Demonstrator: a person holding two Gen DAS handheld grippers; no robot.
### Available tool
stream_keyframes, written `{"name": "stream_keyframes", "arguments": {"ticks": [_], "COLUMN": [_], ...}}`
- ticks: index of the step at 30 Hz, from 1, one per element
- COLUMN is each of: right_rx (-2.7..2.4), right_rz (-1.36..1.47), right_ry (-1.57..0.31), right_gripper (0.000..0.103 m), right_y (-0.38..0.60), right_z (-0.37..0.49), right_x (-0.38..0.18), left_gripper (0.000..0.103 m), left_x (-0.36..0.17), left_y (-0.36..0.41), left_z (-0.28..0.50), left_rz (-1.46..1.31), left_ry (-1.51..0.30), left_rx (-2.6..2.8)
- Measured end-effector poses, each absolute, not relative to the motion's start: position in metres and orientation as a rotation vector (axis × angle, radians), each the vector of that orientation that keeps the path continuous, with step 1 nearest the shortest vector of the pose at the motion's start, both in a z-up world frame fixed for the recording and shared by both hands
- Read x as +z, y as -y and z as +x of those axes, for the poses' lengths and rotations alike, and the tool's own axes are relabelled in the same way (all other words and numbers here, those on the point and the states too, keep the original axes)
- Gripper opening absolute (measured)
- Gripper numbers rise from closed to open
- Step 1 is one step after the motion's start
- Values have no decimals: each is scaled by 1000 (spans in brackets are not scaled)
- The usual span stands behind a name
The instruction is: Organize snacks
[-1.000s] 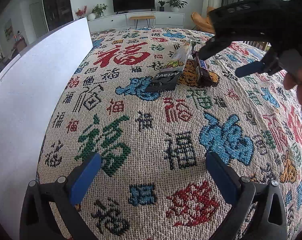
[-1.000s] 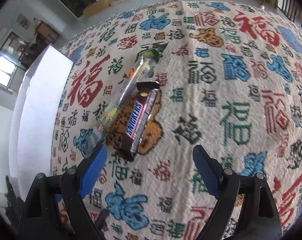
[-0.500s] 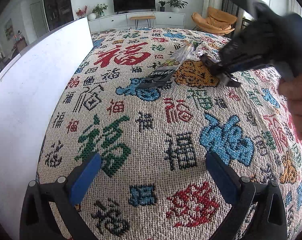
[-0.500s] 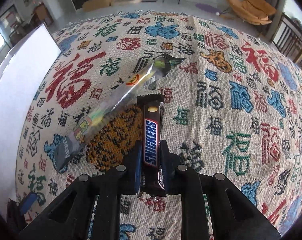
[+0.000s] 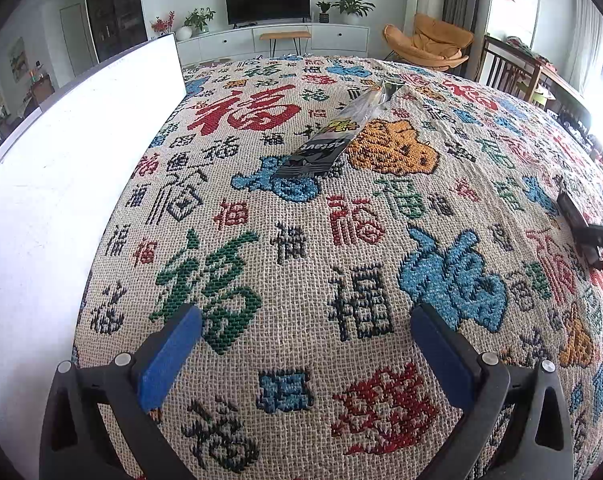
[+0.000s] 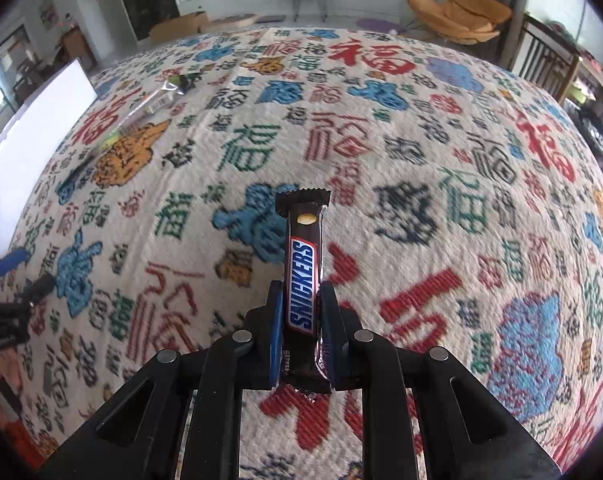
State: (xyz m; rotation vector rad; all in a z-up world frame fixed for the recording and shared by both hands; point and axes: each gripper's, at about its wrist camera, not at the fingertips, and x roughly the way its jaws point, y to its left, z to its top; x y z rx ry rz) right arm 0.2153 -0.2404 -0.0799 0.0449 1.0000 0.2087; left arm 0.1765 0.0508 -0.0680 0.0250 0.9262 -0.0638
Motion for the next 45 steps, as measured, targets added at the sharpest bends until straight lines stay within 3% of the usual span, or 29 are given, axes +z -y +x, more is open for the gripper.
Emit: {"name": "stream_keyframes", "arguments": {"ticks": [2,8,12,21,30,32,33,34,36,37,45], "right_rx": [213,234,171,174,175,174,173,171,166,163,159], "right_rz": [97,50,-59,1,5,3,3,4,7,11,15], "right_ry": [-942,-818,-816,-831,-832,-832,-831,-832,-832,-832,-832], "right_gripper": [23,67,78,80,81,81,81,81,81,81,81], "right_y": [251,239,224,237,235,235,236,235,235,236,237], "right_z": [205,188,188,188,187,187,187,188,190,190,190], "right_x": [-85,-92,-90,-94,-95,-95,-95,-96,-97,-97,-98], "left_gripper": [103,103,103,103,103,93,69,36,23,11,10], "left_x": [-68,-68,-68,-59,-34,-42,-44,-46,-44,-42,-39], "left_y": [-51,-51,-50,-53,-7,2,3,3,-3,-7,-24], "left_z": [177,176,176,195,290,304,308,312,310,306,195], "left_rz": [25,25,25,61,224,270,275,270,236,188,-2], "left_ry": [-926,-926,-926,-1000,-1011,-1019,-1023,-1033,-1009,-1005,-1052], "left_rx": [-64,-65,-65,-107,-185,-176,-182,-187,-182,-206,-313]}}
